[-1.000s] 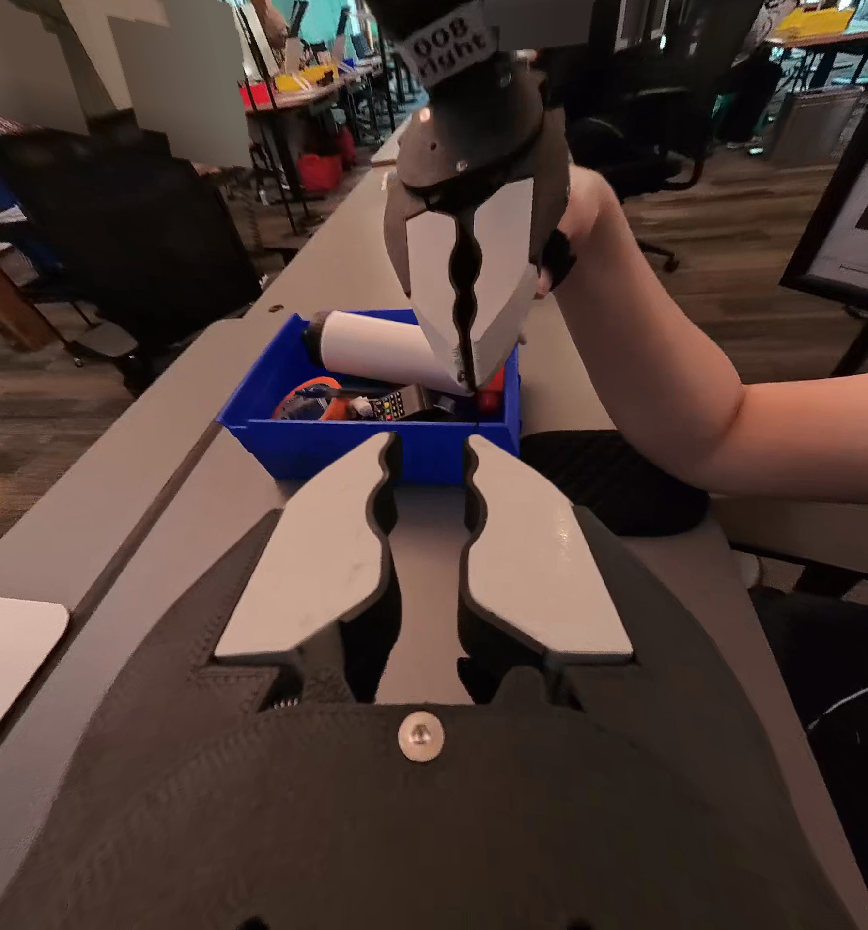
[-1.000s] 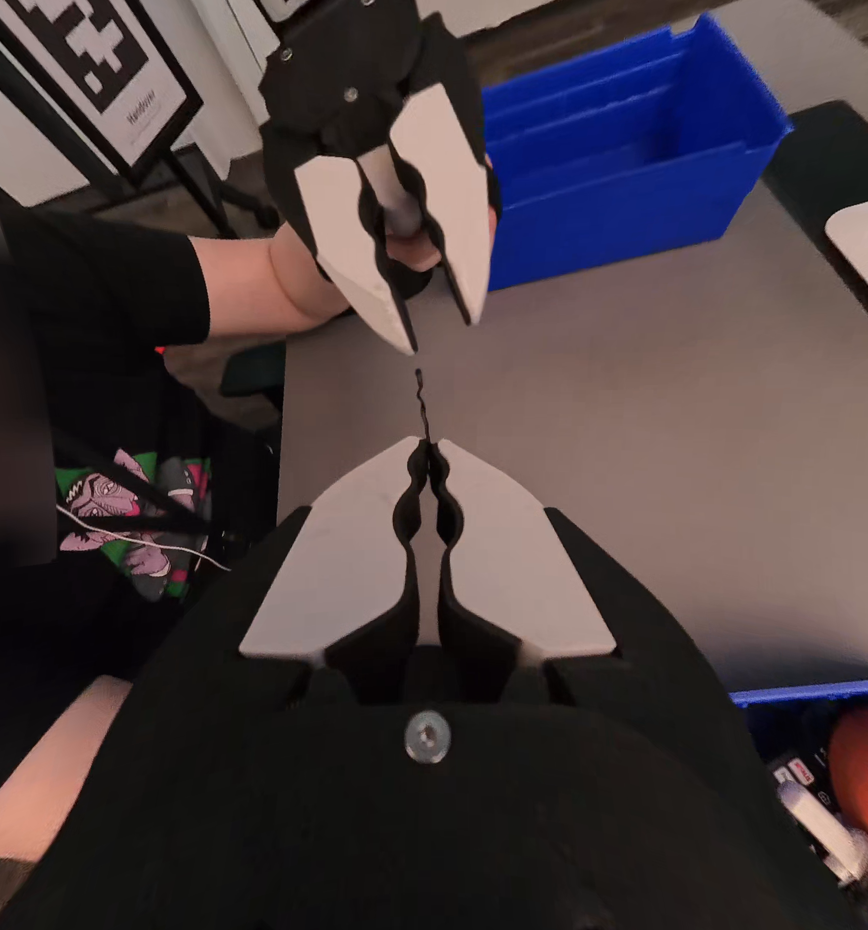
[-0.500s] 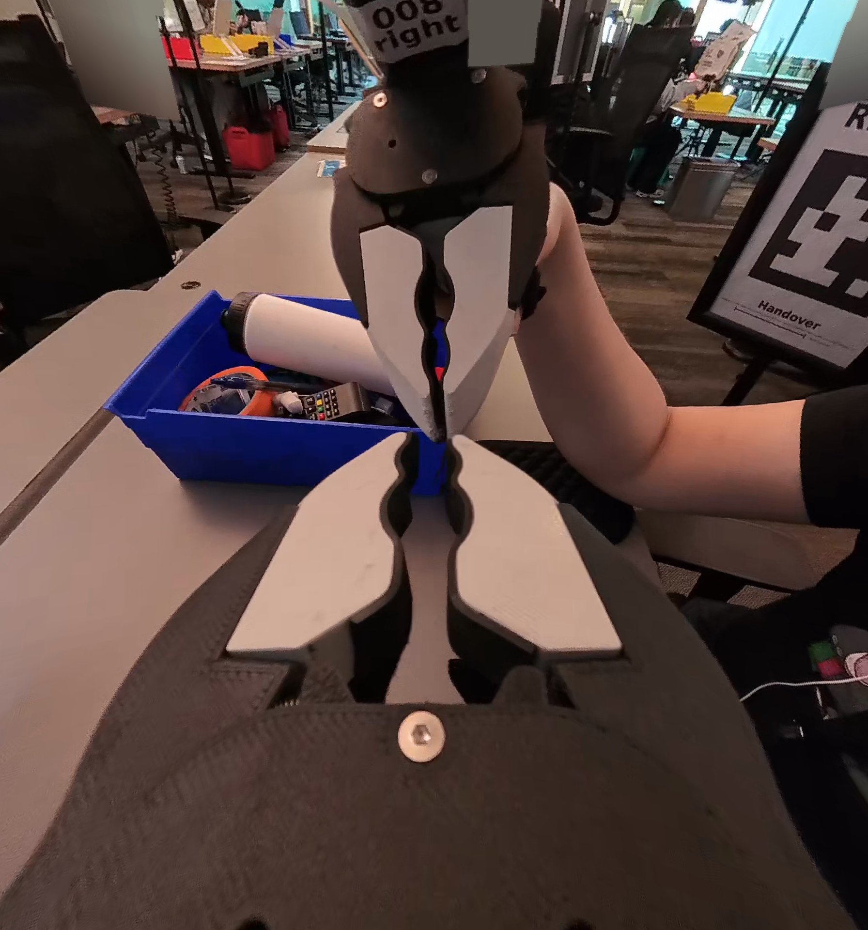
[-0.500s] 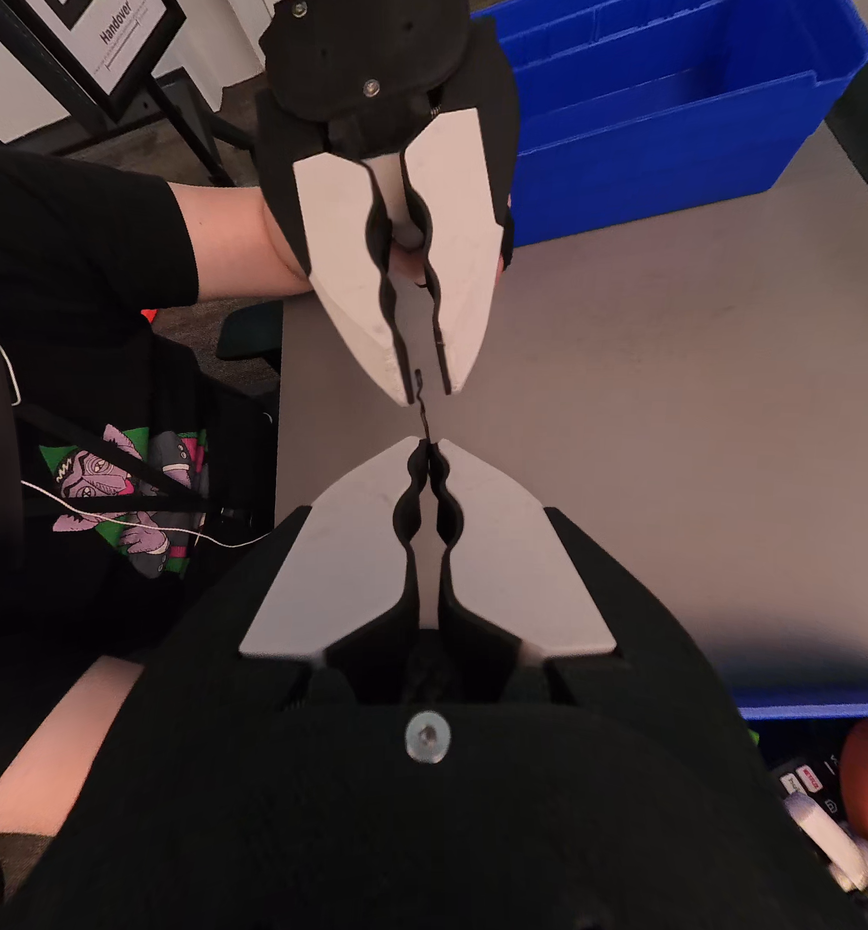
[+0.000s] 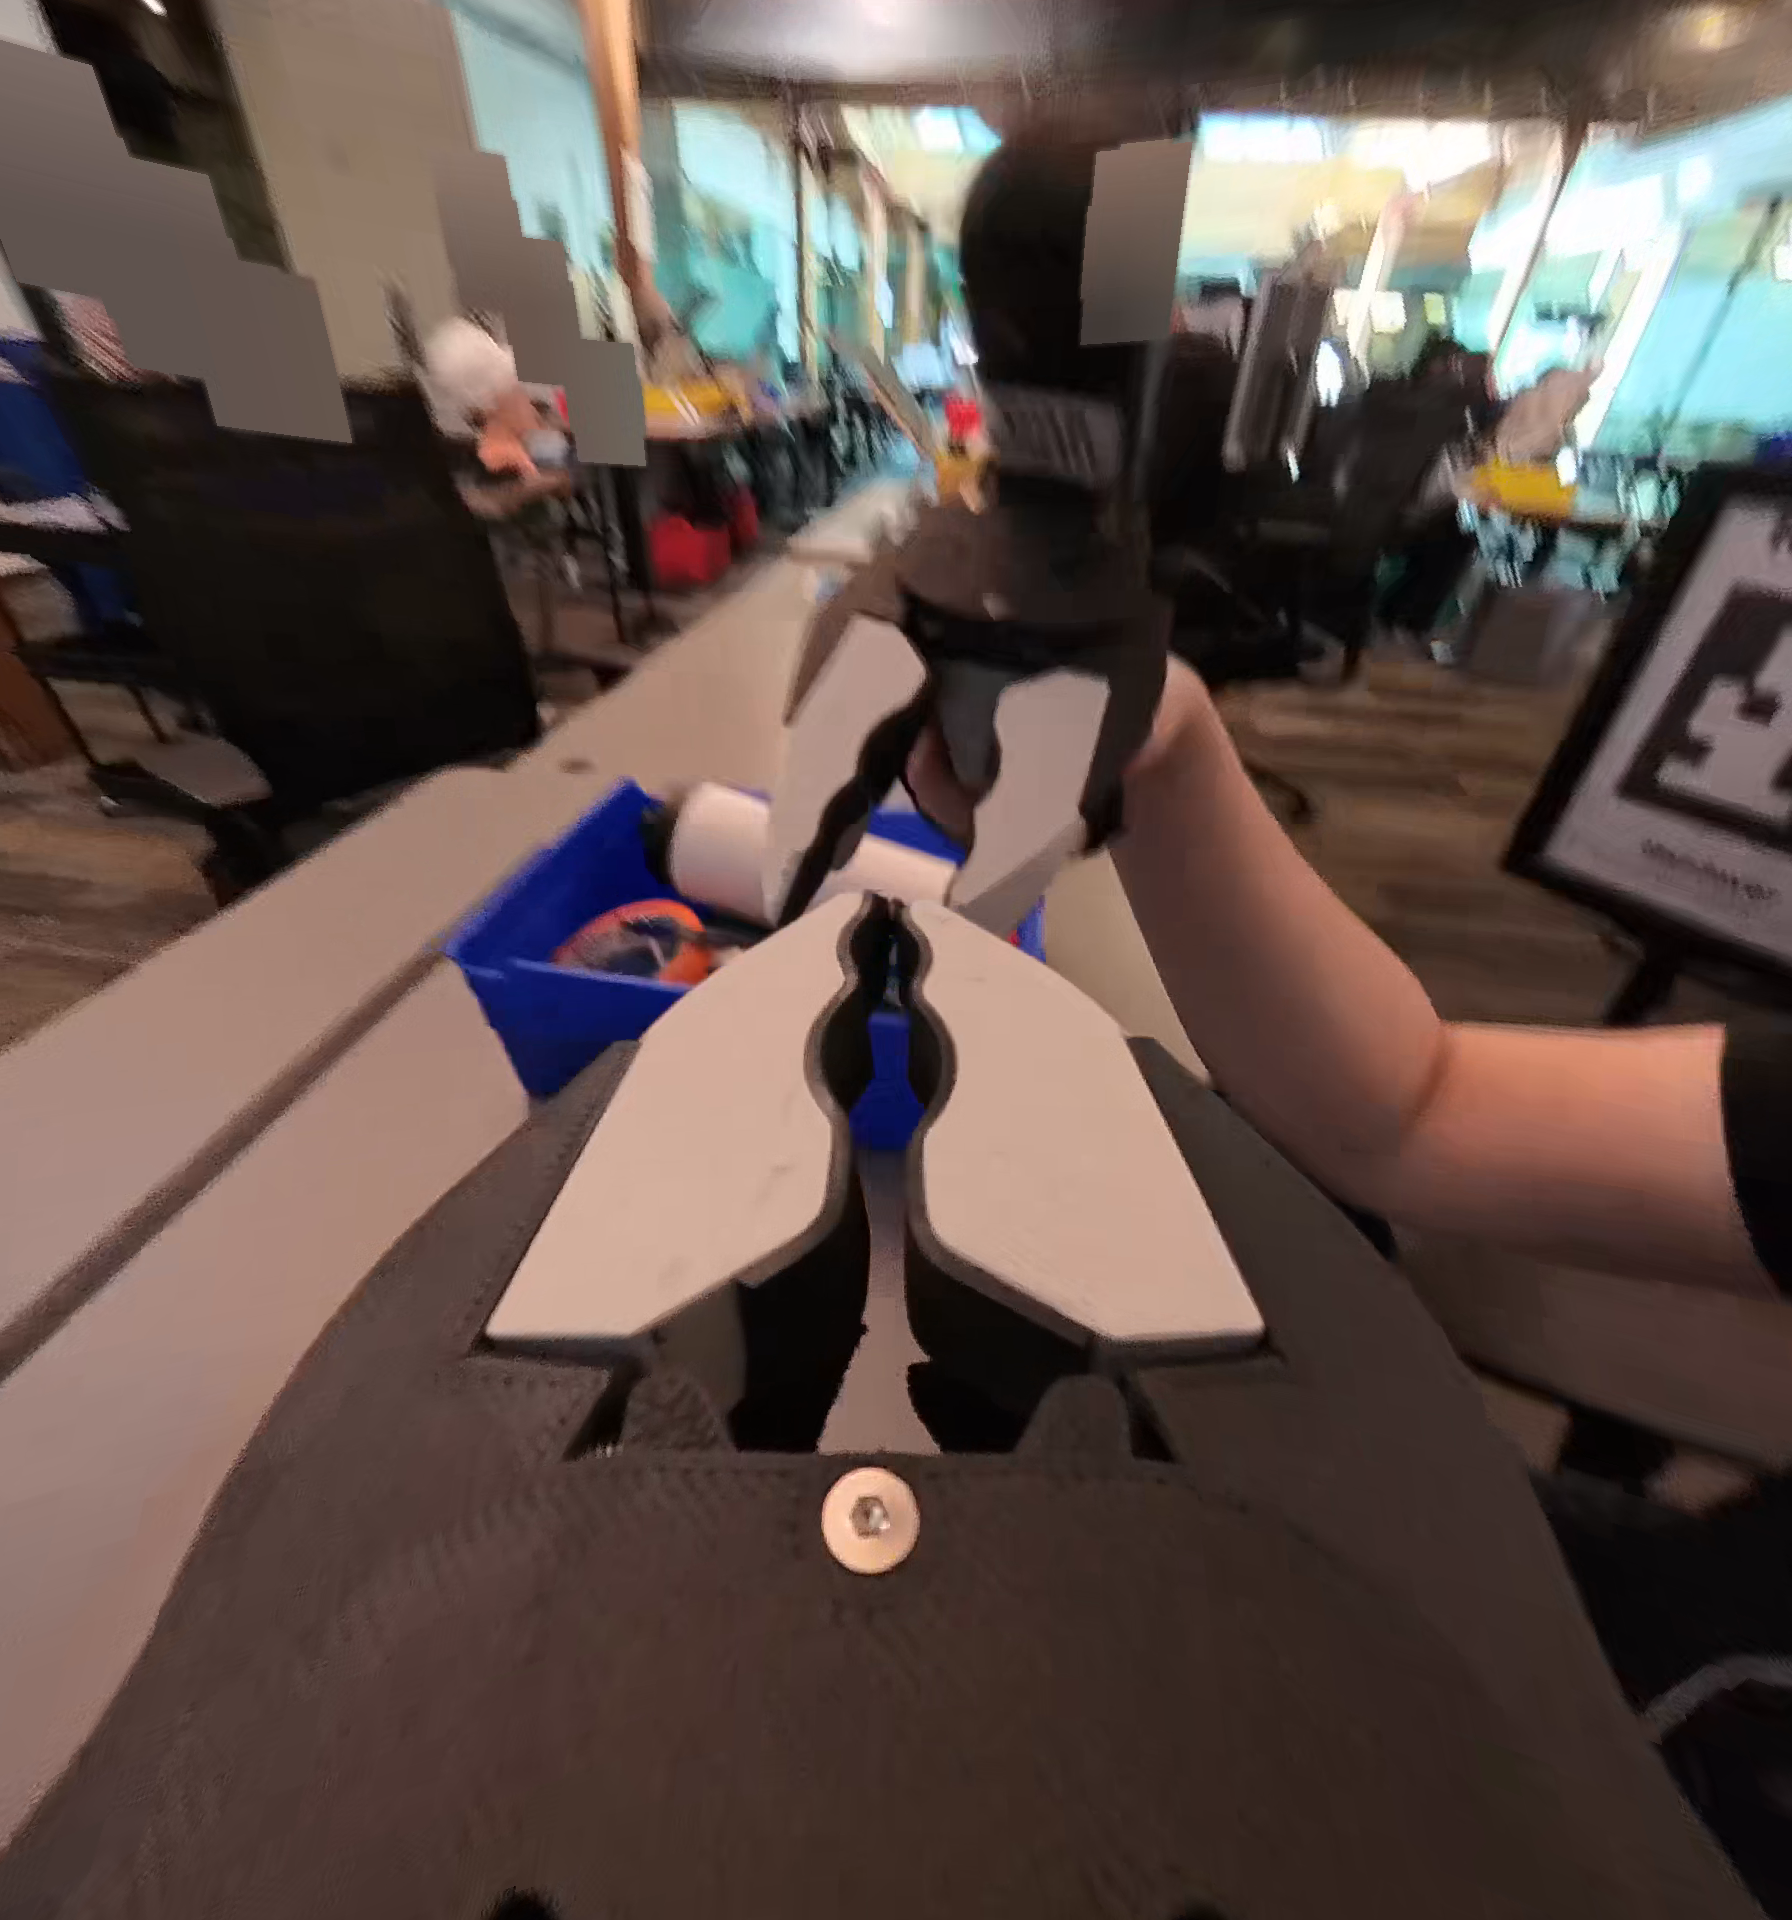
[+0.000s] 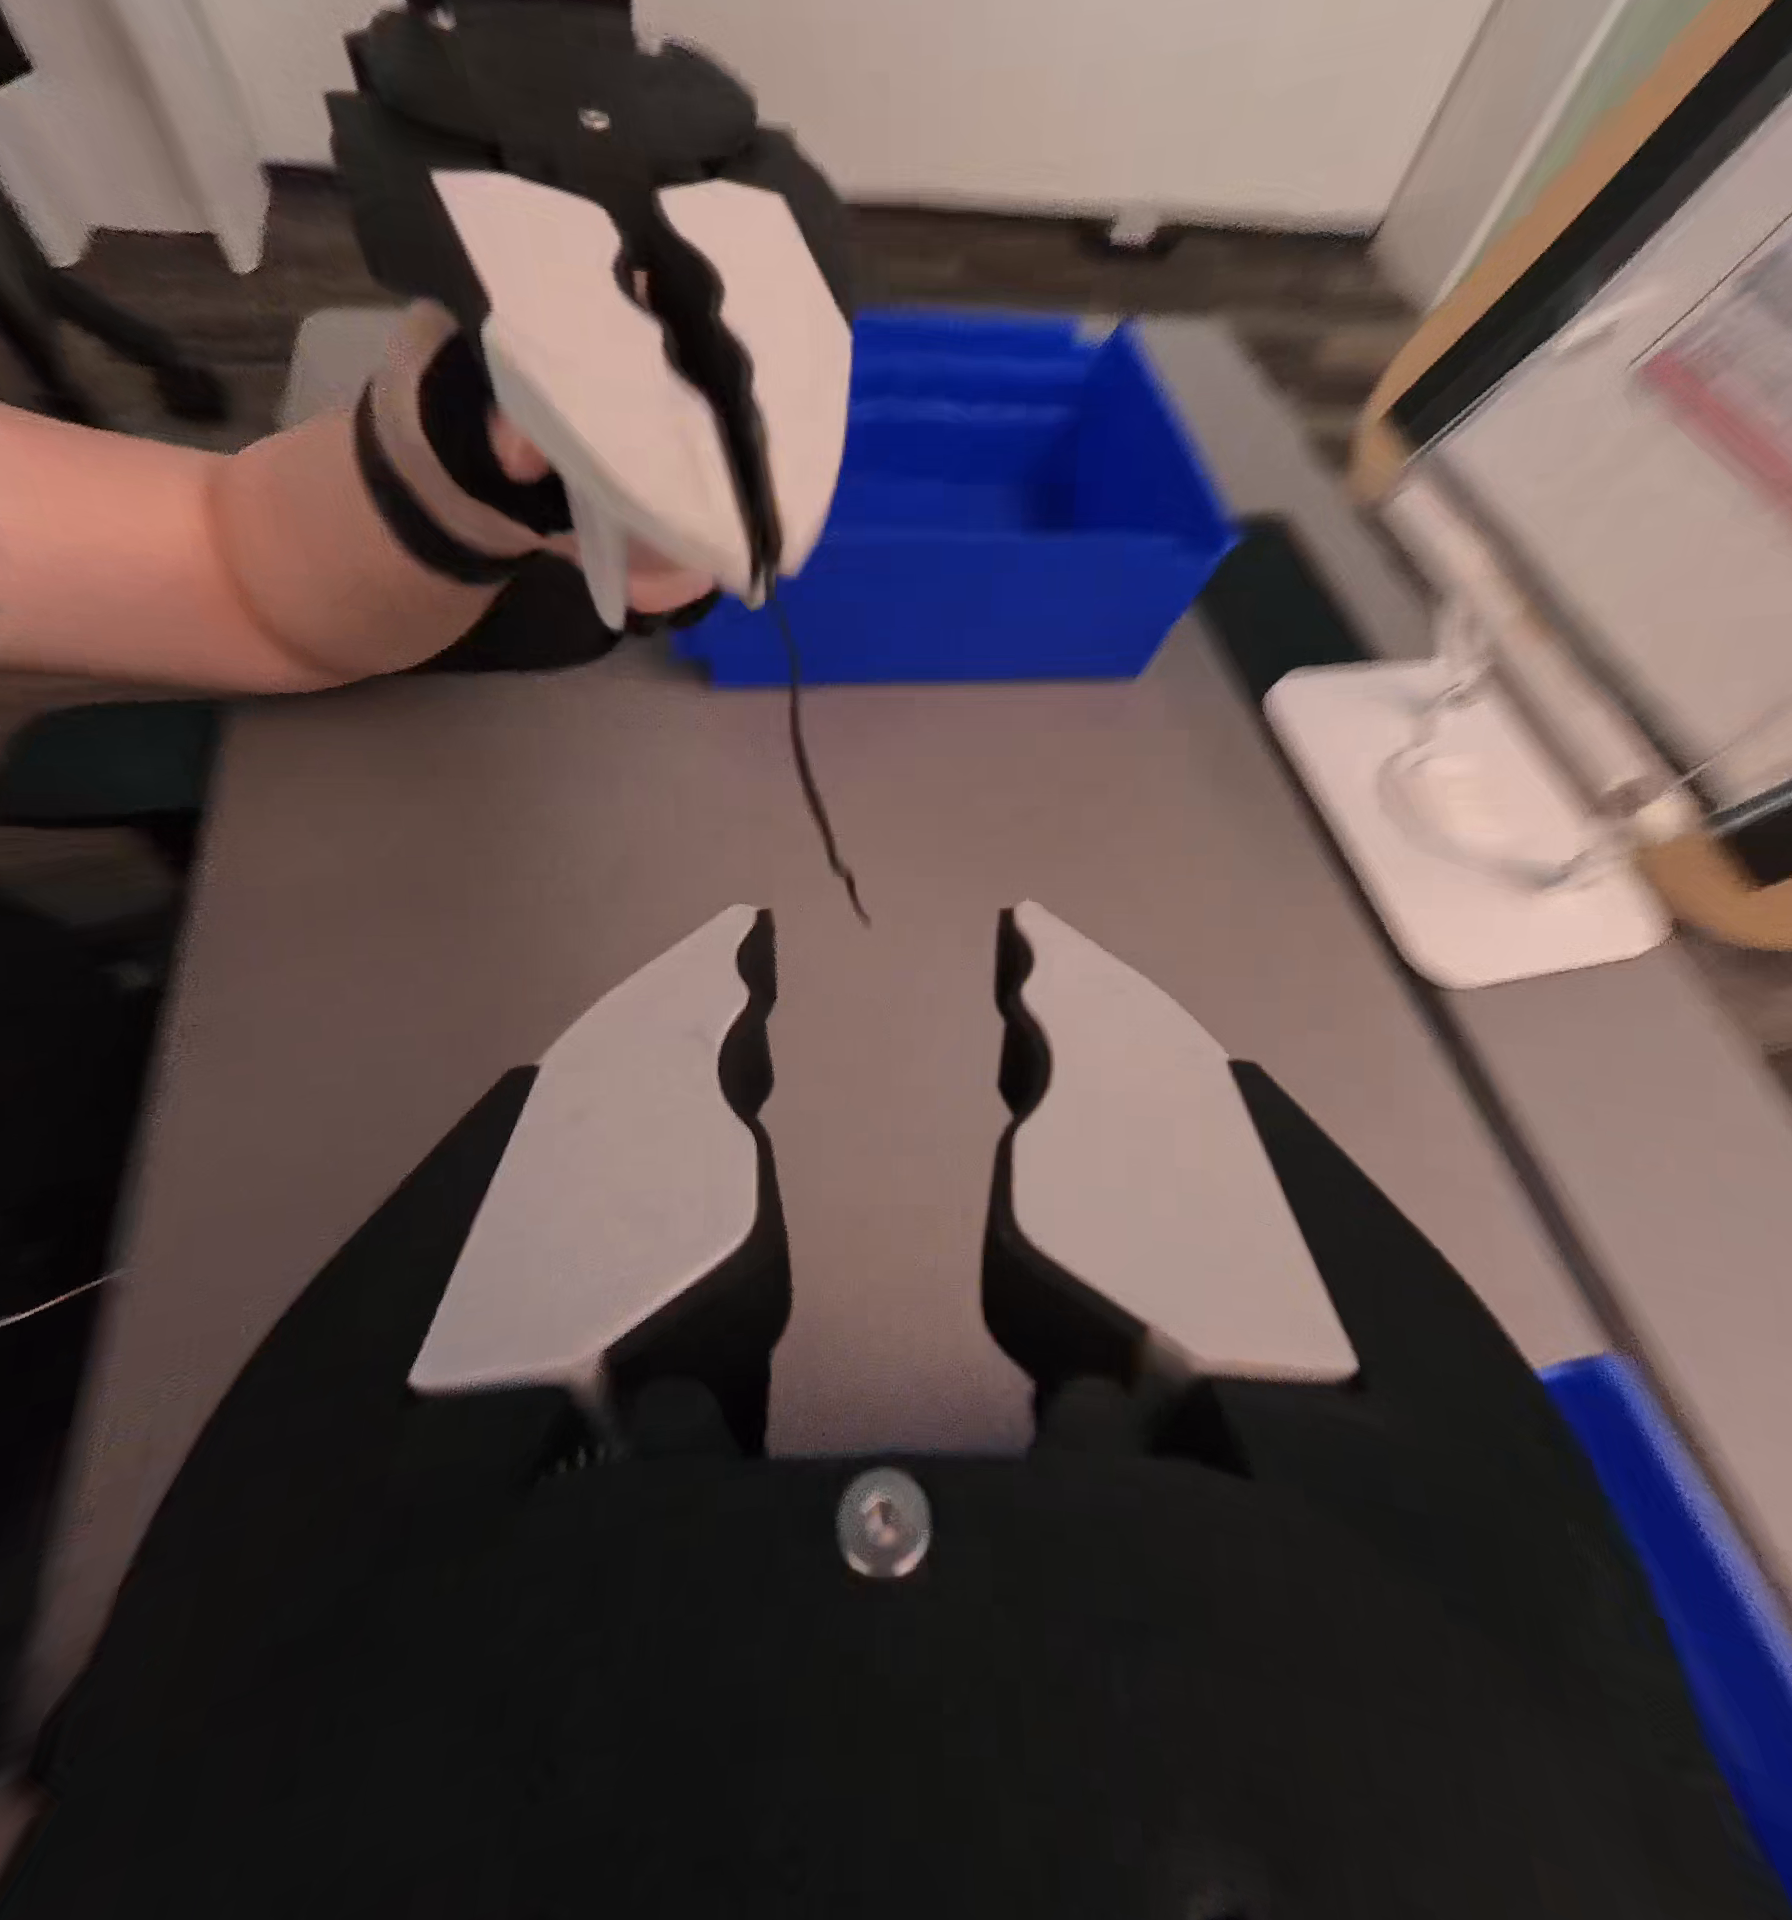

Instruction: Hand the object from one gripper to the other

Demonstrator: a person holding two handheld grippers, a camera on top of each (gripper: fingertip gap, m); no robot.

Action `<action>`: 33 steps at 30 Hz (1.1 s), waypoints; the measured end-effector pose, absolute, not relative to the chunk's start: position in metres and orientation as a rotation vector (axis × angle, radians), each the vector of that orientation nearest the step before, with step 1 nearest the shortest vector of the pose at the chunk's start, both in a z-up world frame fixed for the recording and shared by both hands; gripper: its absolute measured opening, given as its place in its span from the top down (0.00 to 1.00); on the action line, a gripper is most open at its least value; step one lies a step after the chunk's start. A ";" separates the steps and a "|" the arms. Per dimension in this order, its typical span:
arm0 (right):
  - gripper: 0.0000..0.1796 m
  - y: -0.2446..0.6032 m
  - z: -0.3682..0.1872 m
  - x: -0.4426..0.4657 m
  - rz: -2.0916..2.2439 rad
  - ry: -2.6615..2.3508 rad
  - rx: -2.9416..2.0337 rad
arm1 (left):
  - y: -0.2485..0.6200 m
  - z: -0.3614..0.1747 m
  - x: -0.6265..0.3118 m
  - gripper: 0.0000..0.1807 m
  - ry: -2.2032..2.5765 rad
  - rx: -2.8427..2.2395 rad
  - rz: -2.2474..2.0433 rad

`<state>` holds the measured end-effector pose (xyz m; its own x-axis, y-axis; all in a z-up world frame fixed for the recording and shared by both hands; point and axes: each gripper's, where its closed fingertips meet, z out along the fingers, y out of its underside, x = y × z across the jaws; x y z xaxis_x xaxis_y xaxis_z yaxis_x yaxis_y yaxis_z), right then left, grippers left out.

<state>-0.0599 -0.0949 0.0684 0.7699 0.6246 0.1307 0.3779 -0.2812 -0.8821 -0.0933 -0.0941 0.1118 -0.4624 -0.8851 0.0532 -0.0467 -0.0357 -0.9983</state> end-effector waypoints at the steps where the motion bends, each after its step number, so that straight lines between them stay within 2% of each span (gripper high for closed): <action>1: 0.74 -0.089 0.077 -0.057 0.245 -0.762 -1.825 | -0.082 0.126 -0.098 1.00 1.467 -0.998 -1.622; 6: 0.77 -0.073 0.138 -0.060 0.278 -0.611 -1.397 | -0.036 0.175 -0.128 1.00 1.091 -0.927 -1.931; 10: 0.84 -0.082 0.173 -0.079 0.474 -0.501 -1.040 | -0.024 0.189 -0.142 1.00 0.932 -0.873 -2.169; 17: 0.87 -0.082 0.175 -0.103 0.501 -0.497 -0.958 | -0.041 0.188 -0.139 1.00 0.915 -0.884 -2.445; 20: 0.93 -0.087 0.177 -0.105 0.523 -0.503 -0.949 | -0.048 0.187 -0.138 1.00 0.944 -0.880 -2.436; 24: 0.93 -0.085 0.176 -0.104 0.517 -0.505 -0.974 | -0.052 0.186 -0.138 1.00 0.960 -0.872 -2.421; 28: 0.99 -0.084 0.173 -0.105 0.522 -0.513 -0.985 | -0.054 0.186 -0.137 1.00 0.979 -0.869 -2.404; 33: 0.99 -0.083 0.169 -0.106 0.541 -0.541 -1.020 | -0.054 0.187 -0.138 1.00 0.977 -0.865 -2.388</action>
